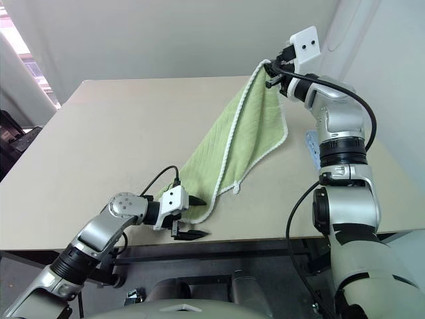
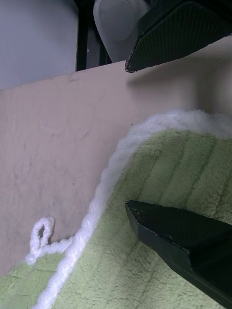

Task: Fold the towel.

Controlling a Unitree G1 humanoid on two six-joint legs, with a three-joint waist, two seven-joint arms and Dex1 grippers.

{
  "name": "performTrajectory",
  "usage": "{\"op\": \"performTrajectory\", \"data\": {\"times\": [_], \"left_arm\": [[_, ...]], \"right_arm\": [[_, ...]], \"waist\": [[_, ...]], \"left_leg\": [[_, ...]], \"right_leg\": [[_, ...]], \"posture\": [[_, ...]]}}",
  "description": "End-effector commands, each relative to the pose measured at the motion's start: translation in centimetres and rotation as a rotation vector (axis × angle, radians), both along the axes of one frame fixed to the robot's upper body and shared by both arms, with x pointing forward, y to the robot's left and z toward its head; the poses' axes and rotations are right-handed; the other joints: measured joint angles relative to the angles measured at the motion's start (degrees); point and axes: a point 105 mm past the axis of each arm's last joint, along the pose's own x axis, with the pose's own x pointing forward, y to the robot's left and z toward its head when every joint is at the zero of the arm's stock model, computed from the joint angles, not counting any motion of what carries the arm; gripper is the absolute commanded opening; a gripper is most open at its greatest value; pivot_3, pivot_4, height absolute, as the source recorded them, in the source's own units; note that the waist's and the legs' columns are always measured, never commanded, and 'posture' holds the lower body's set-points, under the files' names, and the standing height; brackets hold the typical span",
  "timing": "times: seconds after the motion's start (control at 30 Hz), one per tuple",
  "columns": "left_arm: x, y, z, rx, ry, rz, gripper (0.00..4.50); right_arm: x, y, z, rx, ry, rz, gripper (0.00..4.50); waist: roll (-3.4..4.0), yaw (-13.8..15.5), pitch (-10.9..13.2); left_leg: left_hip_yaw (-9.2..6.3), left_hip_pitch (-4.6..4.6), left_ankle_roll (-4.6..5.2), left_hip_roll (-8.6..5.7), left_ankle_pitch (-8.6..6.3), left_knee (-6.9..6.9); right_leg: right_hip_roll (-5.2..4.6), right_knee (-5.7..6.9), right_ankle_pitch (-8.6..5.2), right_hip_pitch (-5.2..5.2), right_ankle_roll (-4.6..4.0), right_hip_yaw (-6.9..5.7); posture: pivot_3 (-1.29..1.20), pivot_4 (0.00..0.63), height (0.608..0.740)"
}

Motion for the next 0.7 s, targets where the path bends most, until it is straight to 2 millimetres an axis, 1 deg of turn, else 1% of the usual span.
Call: {"op": "performTrajectory", "data": {"times": [0.03,0.13,0.2,0.27,0.3,0.37,0.4,0.47,0.57,0.63,0.7], "left_arm": [[0.6,-0.1,0.3,0.023,-0.032,0.007,3.93],[0.6,0.0,0.0,0.045,-0.036,0.008,2.90],[0.7,0.0,-0.2,0.061,-0.052,0.008,2.13],[0.7,0.0,-0.2,0.061,-0.056,0.010,1.36],[0.7,0.1,-0.2,0.061,-0.055,0.012,1.07],[0.7,0.3,-0.1,0.059,-0.054,0.012,0.31],[0.7,0.4,-0.1,0.056,-0.051,0.010,0.01],[0.6,0.6,0.3,0.039,-0.041,0.007,0.01],[0.8,1.2,1.5,-0.003,-0.023,0.026,0.01],[0.9,2.0,2.6,-0.031,-0.021,0.048,0.01],[1.1,3.2,3.8,-0.053,-0.020,0.094,0.01]], "right_arm": [[-0.6,-0.4,2.5,0.008,-0.084,-0.009,0.00],[-0.7,-0.5,2.4,0.007,-0.085,-0.012,0.00],[-0.8,-0.6,2.4,0.005,-0.085,-0.014,0.00],[-0.9,-0.7,2.4,0.003,-0.085,-0.017,0.00],[-0.9,-0.8,2.4,0.003,-0.084,-0.018,0.00],[-0.9,-0.9,2.3,0.002,-0.083,-0.022,0.00],[-0.8,-0.9,2.2,0.003,-0.082,-0.023,0.00],[-0.8,-1.0,2.1,0.003,-0.079,-0.025,0.00],[-0.8,-1.0,1.8,0.004,-0.074,-0.028,0.00],[-0.9,-1.0,1.5,0.002,-0.072,-0.027,0.00],[-0.9,-1.3,1.2,0.000,-0.068,-0.034,0.00]], "waist": [[0.00,-0.01,0.00],[0.00,-0.01,0.00],[0.00,-0.02,0.00],[0.00,0.00,0.00],[0.00,0.01,0.00],[0.00,0.01,0.00],[0.00,0.00,0.00],[0.00,-0.03,0.00],[0.01,-0.04,0.00],[0.00,-0.08,0.00],[0.00,-0.05,0.00]], "left_leg": [[0.00,0.00,0.00,0.00,0.00,0.00],[-0.01,0.00,0.00,0.00,0.00,0.00],[0.00,0.00,0.00,0.00,0.00,0.00],[0.00,0.00,0.00,0.00,0.00,0.00],[0.00,0.00,0.00,0.00,0.00,0.00],[0.00,0.01,0.00,0.00,0.00,0.01],[0.00,0.01,0.00,0.00,0.00,0.01],[0.00,0.01,0.00,0.00,0.00,0.00],[0.00,0.01,0.00,0.01,0.00,-0.01],[-0.01,0.01,0.00,0.01,0.00,-0.01],[-0.01,0.01,0.00,0.02,0.00,-0.02]], "right_leg": [[0.00,0.00,0.00,0.00,0.00,0.00],[0.00,0.00,0.00,0.00,0.00,0.00],[0.00,0.00,0.00,0.00,0.00,0.00],[0.00,0.00,0.00,0.01,0.00,0.00],[0.00,0.00,0.00,0.00,0.00,0.00],[0.00,0.01,0.00,0.02,0.00,0.00],[0.00,0.01,0.00,0.01,0.00,0.00],[0.00,0.01,0.00,0.01,0.00,0.00],[0.01,0.01,0.00,0.00,0.00,0.00],[0.01,0.01,0.00,-0.01,0.00,0.00],[0.01,0.01,0.00,-0.01,0.00,0.00]], "posture": [[0.00,0.000,0.729],[0.00,0.000,0.729],[0.00,0.000,0.729],[0.00,0.000,0.729],[0.00,0.000,0.729],[0.00,0.000,0.729],[0.00,0.000,0.729],[0.00,0.000,0.729],[0.00,0.000,0.729],[0.00,0.000,0.729],[0.00,0.000,0.729]]}}
